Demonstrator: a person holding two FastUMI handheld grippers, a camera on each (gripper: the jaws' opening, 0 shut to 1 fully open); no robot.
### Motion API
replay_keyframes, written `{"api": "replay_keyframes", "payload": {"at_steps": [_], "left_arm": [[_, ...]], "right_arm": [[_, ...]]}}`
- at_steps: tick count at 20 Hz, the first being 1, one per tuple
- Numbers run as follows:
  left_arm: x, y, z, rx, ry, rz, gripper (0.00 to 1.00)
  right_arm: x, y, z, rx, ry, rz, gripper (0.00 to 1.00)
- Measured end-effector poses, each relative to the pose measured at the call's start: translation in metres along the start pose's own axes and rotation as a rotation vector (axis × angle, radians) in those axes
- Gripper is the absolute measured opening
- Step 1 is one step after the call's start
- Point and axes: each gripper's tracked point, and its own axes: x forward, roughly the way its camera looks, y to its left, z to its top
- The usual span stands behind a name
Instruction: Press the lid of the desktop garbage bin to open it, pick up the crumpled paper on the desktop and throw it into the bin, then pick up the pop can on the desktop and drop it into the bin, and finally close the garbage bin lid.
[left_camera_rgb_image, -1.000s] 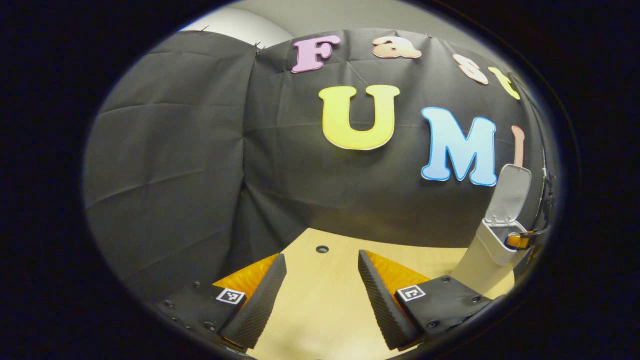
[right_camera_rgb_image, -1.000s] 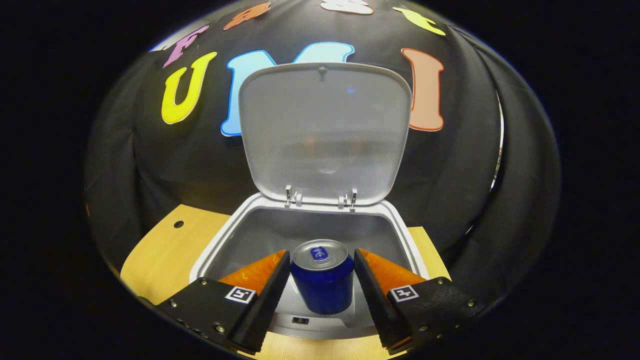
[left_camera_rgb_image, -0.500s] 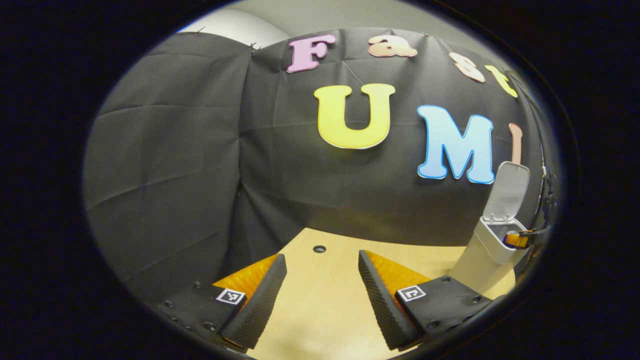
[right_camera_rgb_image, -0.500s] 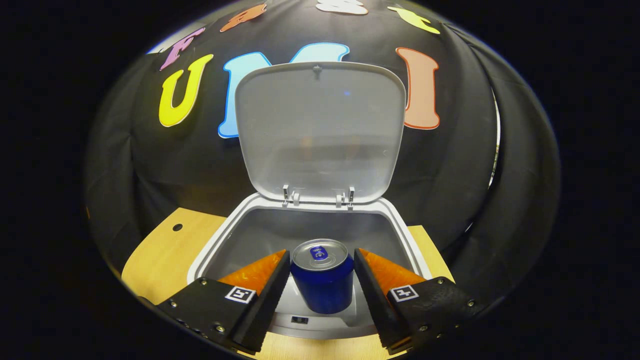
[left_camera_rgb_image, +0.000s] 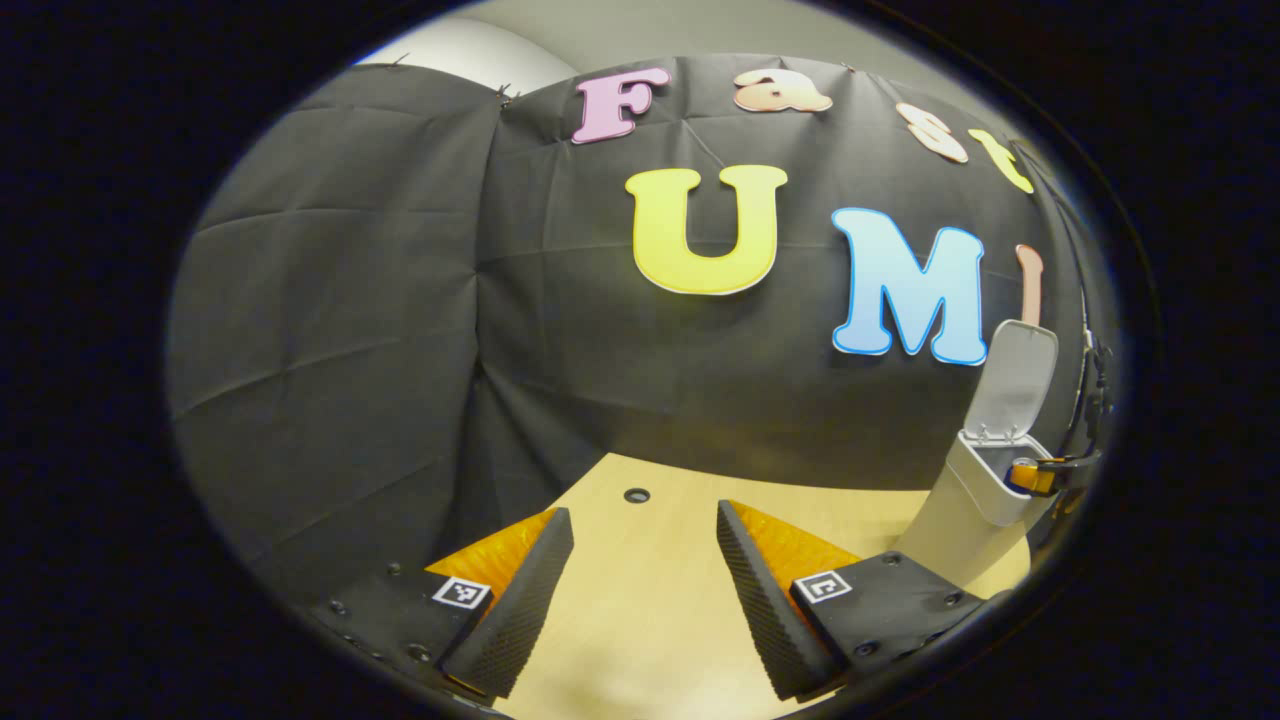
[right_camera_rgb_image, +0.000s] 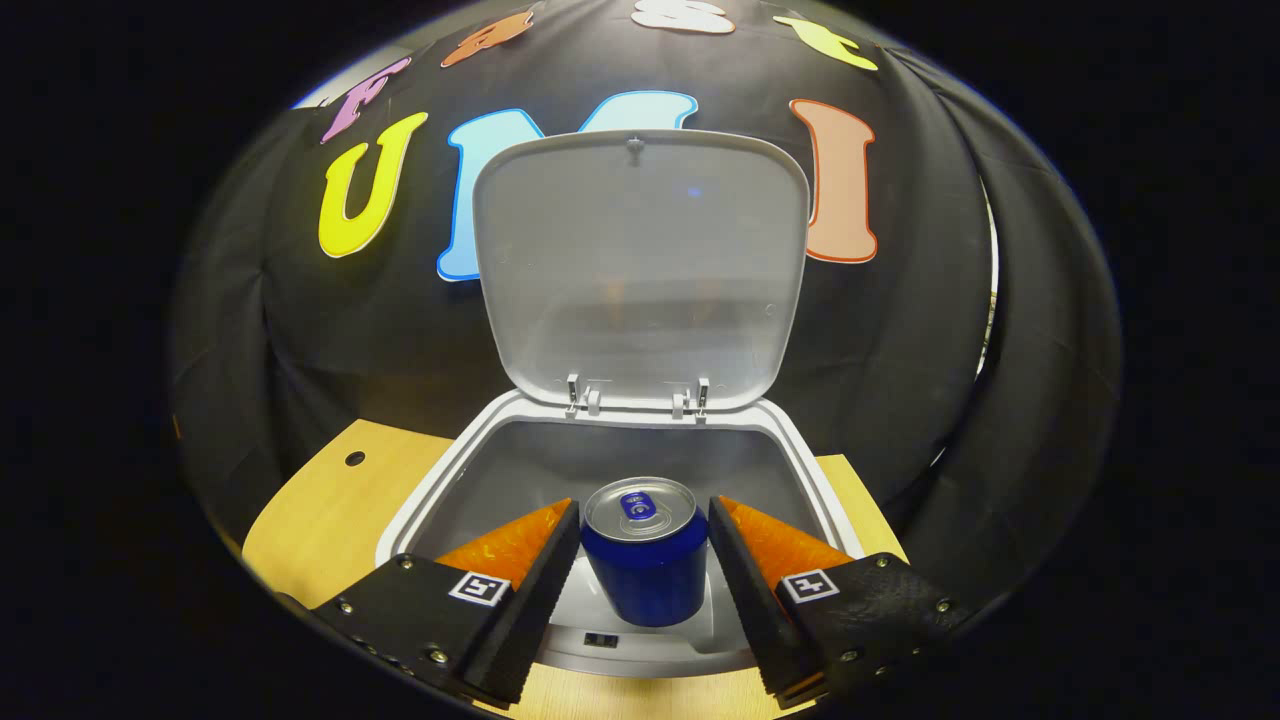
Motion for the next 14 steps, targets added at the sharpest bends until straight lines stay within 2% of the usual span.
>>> {"api": "replay_keyframes", "payload": {"at_steps": [14], "left_arm": [[-0.0054,0.0025,-0.0050,-0.003,0.006,0.003,0.94]], "right_arm": [[-0.0024,0.0002,0.0025,0.003,-0.051,-0.001,0.87]]}}
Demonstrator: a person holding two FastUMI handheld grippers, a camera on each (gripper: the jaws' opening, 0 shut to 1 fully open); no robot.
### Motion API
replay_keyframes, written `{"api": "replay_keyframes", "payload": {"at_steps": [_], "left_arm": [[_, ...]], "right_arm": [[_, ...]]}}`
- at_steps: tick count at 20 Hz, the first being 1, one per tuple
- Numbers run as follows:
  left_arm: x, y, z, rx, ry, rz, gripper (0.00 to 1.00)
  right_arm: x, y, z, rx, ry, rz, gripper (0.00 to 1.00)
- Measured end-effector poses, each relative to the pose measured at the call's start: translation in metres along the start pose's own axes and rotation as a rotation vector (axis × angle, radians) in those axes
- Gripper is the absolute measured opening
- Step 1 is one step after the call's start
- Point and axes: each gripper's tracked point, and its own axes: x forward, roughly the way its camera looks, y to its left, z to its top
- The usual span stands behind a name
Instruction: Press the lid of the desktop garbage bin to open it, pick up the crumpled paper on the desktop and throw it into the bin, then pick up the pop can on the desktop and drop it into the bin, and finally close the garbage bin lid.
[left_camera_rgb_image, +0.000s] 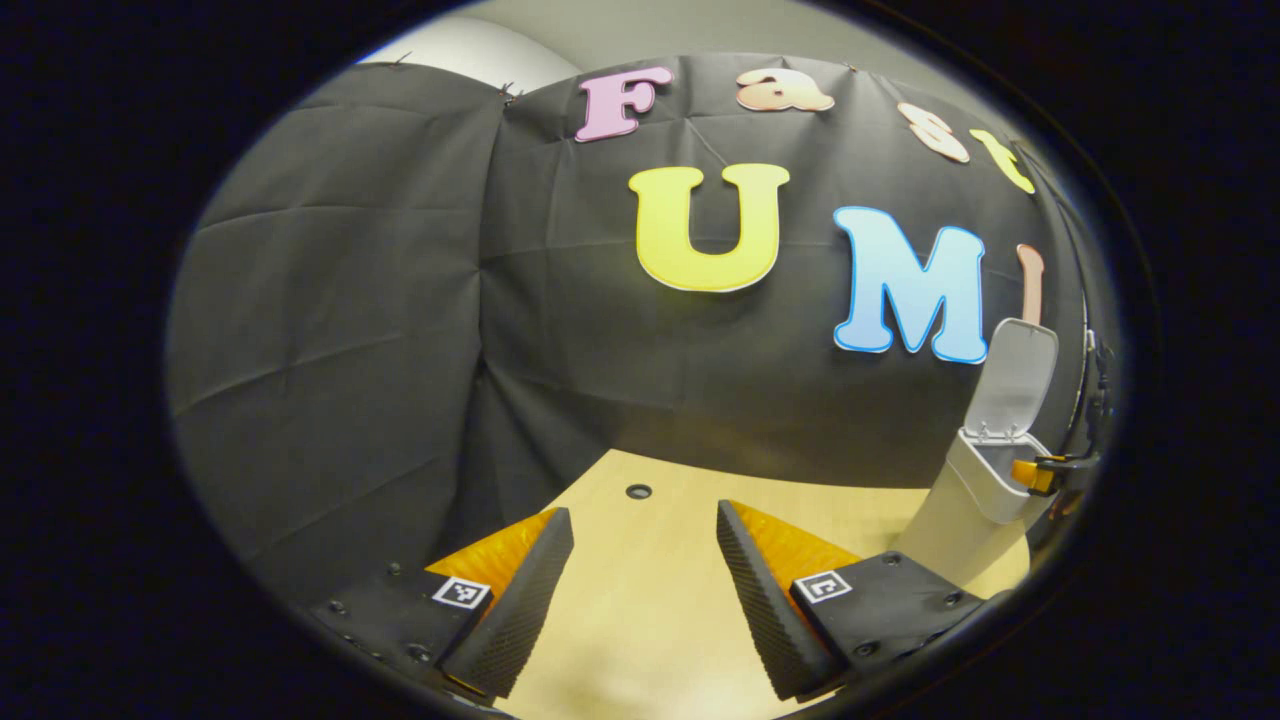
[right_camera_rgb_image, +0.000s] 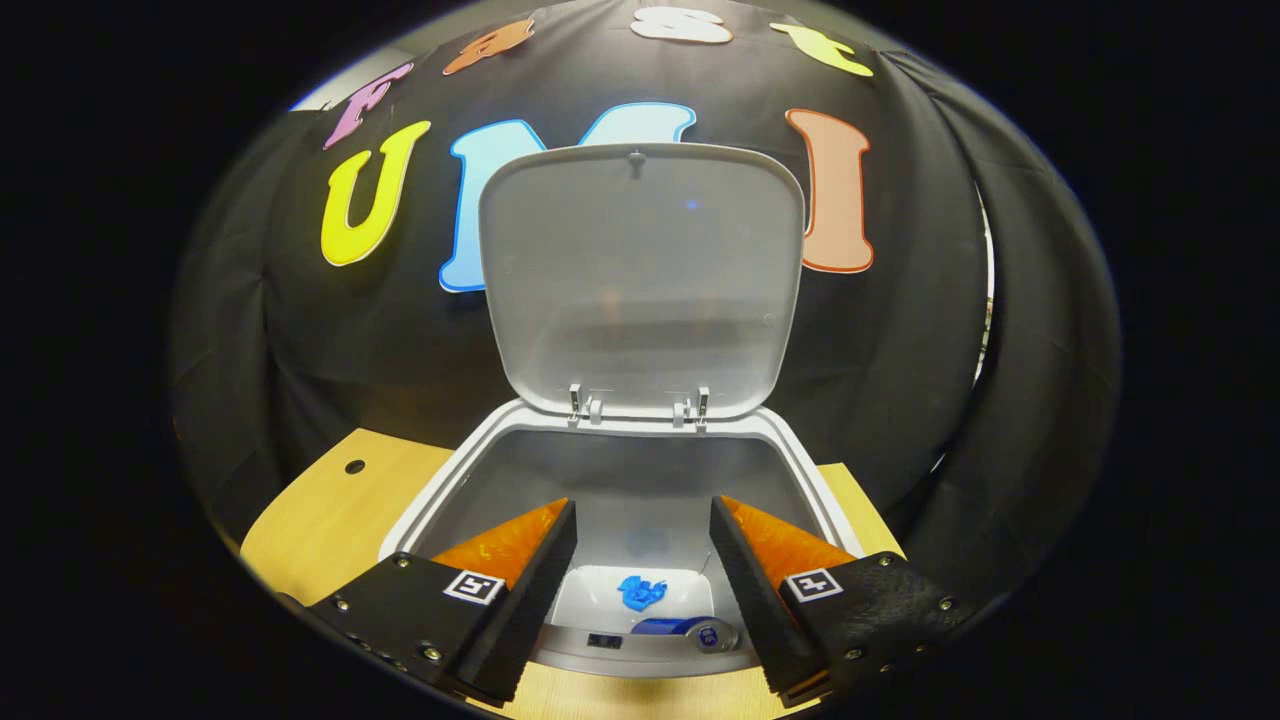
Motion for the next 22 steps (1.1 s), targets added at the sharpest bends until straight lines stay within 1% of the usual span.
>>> {"api": "replay_keyframes", "payload": {"at_steps": [1,3,5,6,8,9,12,16,19,20,21,22], "left_arm": [[0.000,-0.001,0.001,0.001,0.001,-0.002,0.96],[0.001,-0.004,0.001,0.006,0.000,-0.009,0.96],[0.003,-0.008,0.002,0.010,0.000,-0.019,0.96],[0.004,-0.010,0.001,0.009,0.002,-0.026,0.95],[0.005,-0.016,0.002,0.003,0.005,-0.043,0.96],[0.006,-0.020,0.001,0.002,0.007,-0.051,0.95],[0.009,-0.029,0.000,0.008,0.008,-0.076,0.95],[0.012,-0.037,0.001,0.005,0.007,-0.097,0.95],[0.012,-0.035,0.001,0.006,0.007,-0.096,0.96],[0.013,-0.033,0.001,0.005,0.007,-0.093,0.95],[0.013,-0.033,0.000,0.004,0.009,-0.090,0.96],[0.013,-0.032,0.000,0.002,0.011,-0.086,0.95]], "right_arm": [[0.000,0.000,-0.001,0.001,0.001,0.002,0.87],[-0.002,0.001,-0.001,-0.001,0.006,-0.006,0.88],[-0.010,0.001,0.009,-0.035,-0.020,-0.017,0.89],[-0.016,0.003,0.020,-0.050,-0.048,-0.019,0.89],[-0.026,0.008,0.048,-0.071,-0.111,-0.011,0.88],[-0.030,0.012,0.062,-0.079,-0.138,-0.003,0.88],[-0.042,0.021,0.108,-0.075,-0.224,0.021,0.88],[-0.054,0.028,0.164,-0.066,-0.329,0.036,0.88],[-0.051,0.028,0.195,-0.070,-0.380,0.037,0.88],[-0.049,0.027,0.204,-0.073,-0.391,0.034,0.85],[-0.046,0.026,0.212,-0.077,-0.404,0.030,0.90],[-0.042,0.026,0.220,-0.083,-0.413,0.026,0.90]]}}
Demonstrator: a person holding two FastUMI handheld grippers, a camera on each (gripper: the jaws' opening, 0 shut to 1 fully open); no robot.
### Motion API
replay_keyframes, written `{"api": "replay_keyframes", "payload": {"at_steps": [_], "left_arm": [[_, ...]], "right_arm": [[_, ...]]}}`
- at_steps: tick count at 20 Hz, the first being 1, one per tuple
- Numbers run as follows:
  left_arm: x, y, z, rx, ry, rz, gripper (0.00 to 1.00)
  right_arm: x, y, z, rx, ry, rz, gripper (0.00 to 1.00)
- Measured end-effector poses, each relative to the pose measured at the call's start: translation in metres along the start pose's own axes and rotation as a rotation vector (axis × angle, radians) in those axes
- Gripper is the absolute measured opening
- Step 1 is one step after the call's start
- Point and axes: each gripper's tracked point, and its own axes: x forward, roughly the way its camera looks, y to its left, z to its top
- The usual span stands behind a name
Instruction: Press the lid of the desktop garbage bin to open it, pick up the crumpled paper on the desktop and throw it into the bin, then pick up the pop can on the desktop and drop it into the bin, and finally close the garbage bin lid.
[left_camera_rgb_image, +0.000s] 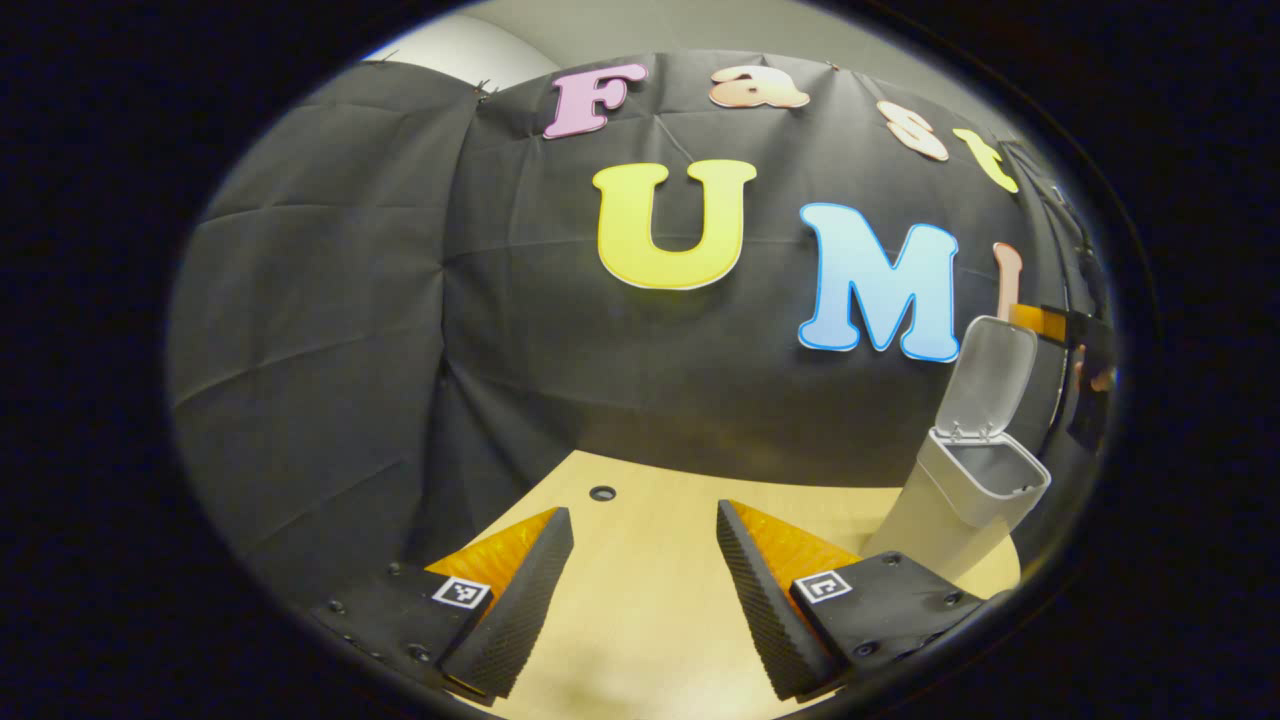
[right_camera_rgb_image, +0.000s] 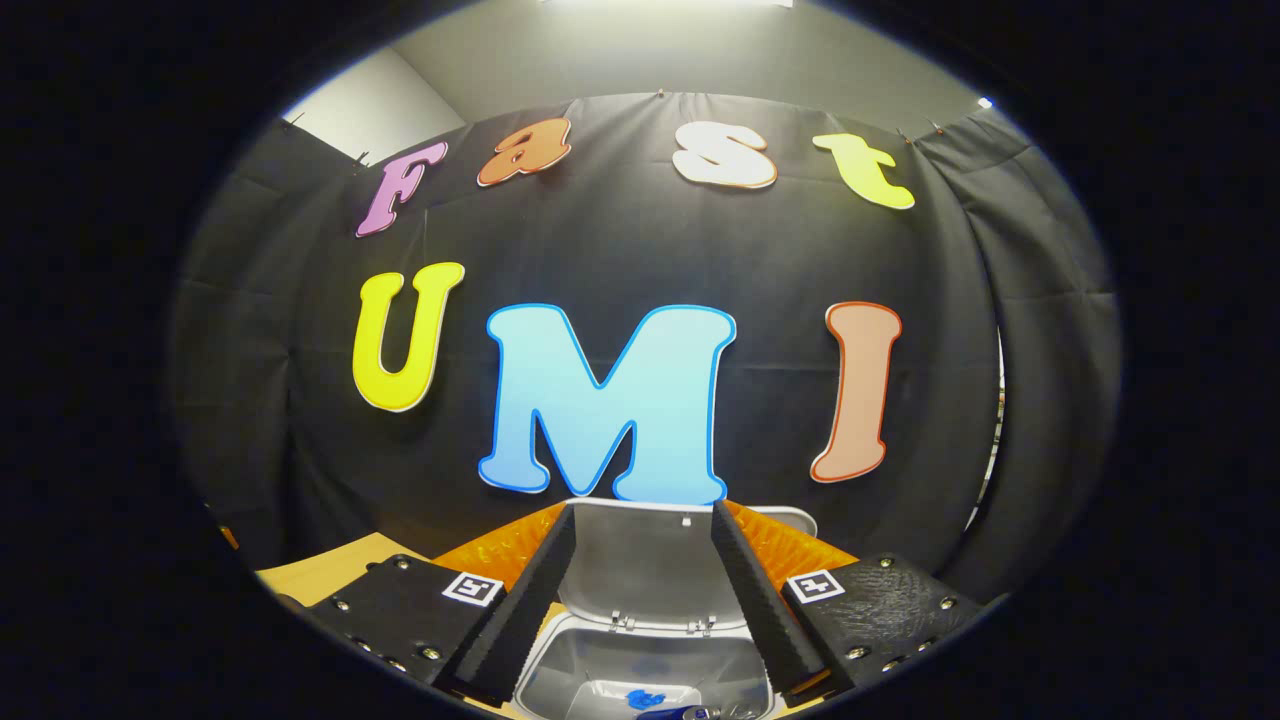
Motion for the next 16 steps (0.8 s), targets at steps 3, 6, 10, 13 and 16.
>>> {"api": "replay_keyframes", "payload": {"at_steps": [3,6,10,13,16], "left_arm": [[0.000,0.004,-0.001,-0.006,0.002,0.017,0.96],[-0.002,0.012,-0.003,-0.011,0.004,0.036,0.95],[-0.010,0.026,-0.007,-0.017,0.007,0.062,0.96],[-0.015,0.032,-0.008,-0.022,0.008,0.076,0.96],[-0.016,0.032,-0.009,-0.021,0.008,0.077,0.96]], "right_arm": [[0.019,-0.001,0.010,-0.016,-0.018,-0.002,0.88],[0.040,-0.009,0.009,-0.023,-0.009,-0.036,0.88],[0.053,-0.023,-0.002,0.002,0.018,-0.092,0.88],[0.056,-0.026,-0.009,0.014,0.033,-0.091,0.89],[0.047,-0.025,-0.012,0.032,0.047,-0.082,0.89]]}}
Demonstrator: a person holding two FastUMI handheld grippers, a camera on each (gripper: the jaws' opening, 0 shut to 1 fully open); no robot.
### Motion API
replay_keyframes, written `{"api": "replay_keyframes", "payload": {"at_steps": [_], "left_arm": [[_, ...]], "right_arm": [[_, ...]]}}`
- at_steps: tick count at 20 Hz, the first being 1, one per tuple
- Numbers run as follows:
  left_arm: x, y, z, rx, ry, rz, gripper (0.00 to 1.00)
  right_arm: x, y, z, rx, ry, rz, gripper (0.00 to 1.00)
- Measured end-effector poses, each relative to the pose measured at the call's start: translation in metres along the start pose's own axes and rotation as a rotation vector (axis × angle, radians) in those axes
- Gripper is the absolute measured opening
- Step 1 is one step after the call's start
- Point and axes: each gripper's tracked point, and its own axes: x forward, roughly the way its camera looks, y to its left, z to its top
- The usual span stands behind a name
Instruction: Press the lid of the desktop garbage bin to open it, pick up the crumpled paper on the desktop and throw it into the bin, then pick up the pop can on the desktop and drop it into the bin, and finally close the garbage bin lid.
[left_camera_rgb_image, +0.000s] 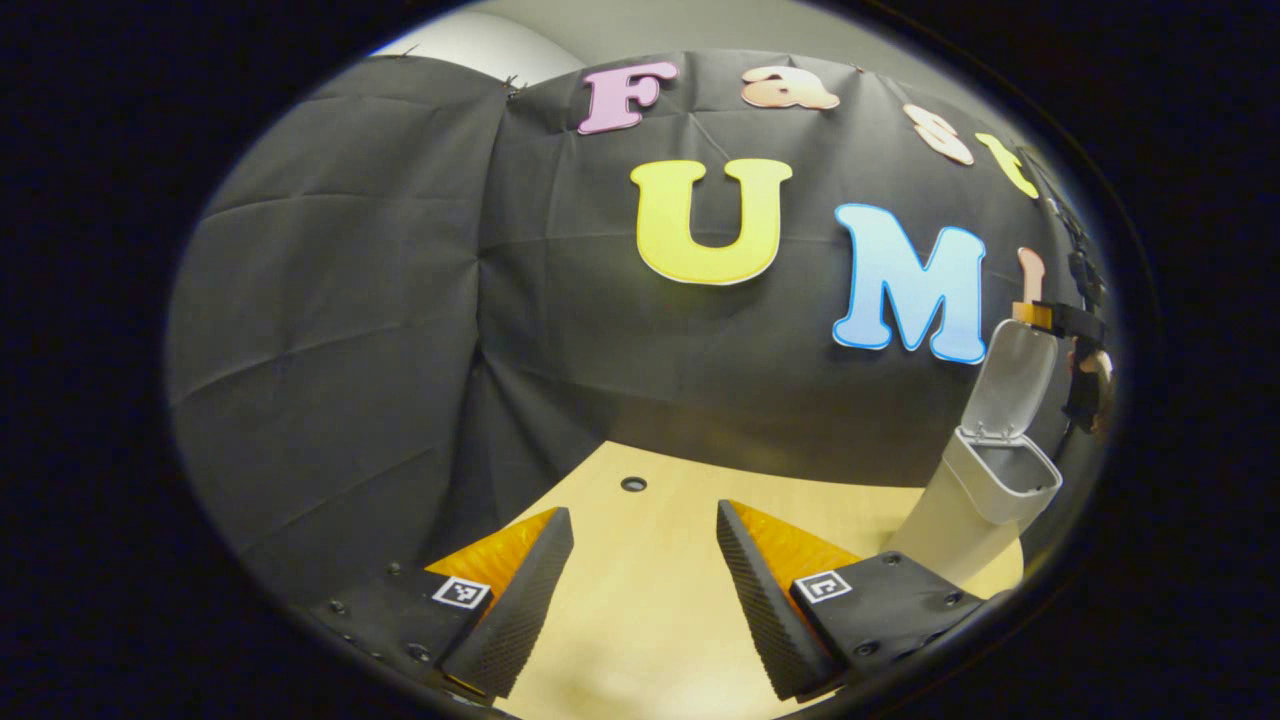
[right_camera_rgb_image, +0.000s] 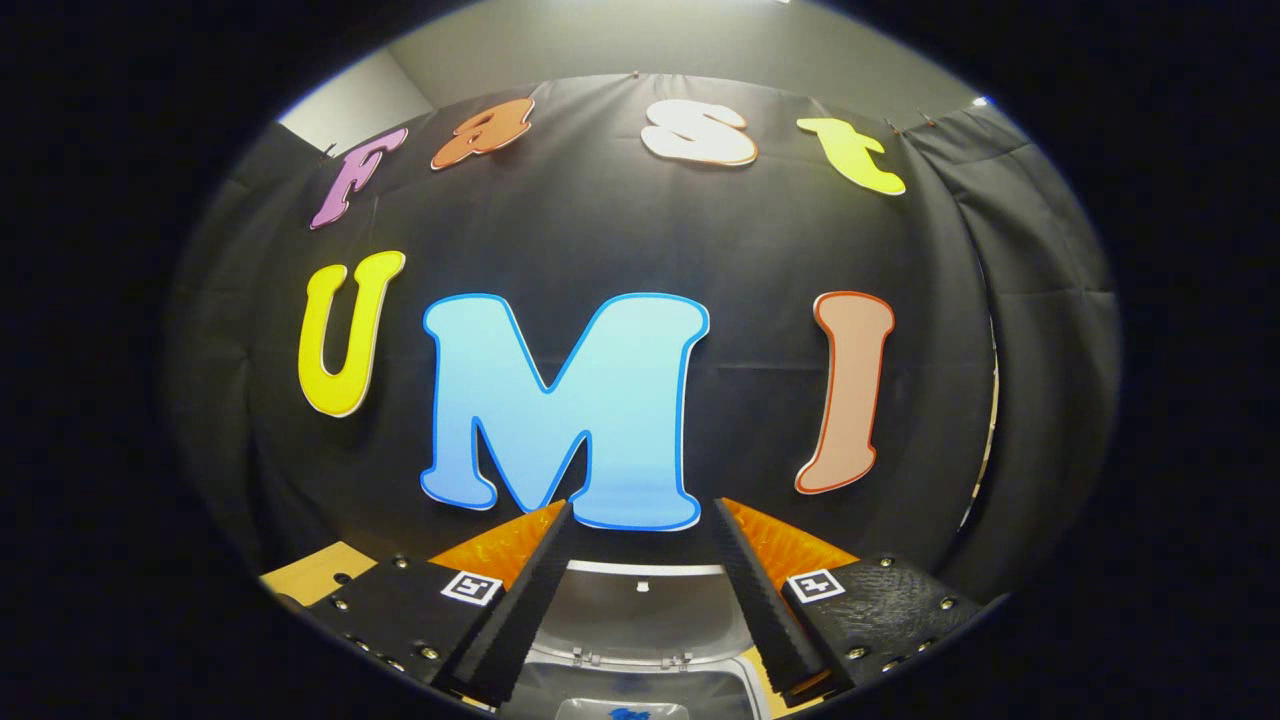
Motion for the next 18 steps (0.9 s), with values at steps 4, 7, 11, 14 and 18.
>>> {"api": "replay_keyframes", "payload": {"at_steps": [4,7,11,14,18], "left_arm": [[0.000,-0.008,0.001,0.009,0.000,-0.022,0.95],[0.002,-0.019,0.003,0.006,-0.002,-0.044,0.96],[0.003,-0.031,0.004,0.004,-0.006,-0.075,0.96],[0.002,-0.040,0.004,0.001,-0.006,-0.098,0.96],[0.004,-0.051,0.004,0.002,-0.003,-0.124,0.96]], "right_arm": [[-0.024,0.002,-0.009,0.024,0.016,0.024,0.87],[-0.045,0.004,-0.020,0.034,0.048,0.045,0.89],[-0.076,0.005,-0.040,0.016,0.095,0.068,0.89],[-0.095,0.010,-0.062,0.020,0.142,0.075,0.89],[-0.113,0.012,-0.097,0.055,0.223,0.091,0.89]]}}
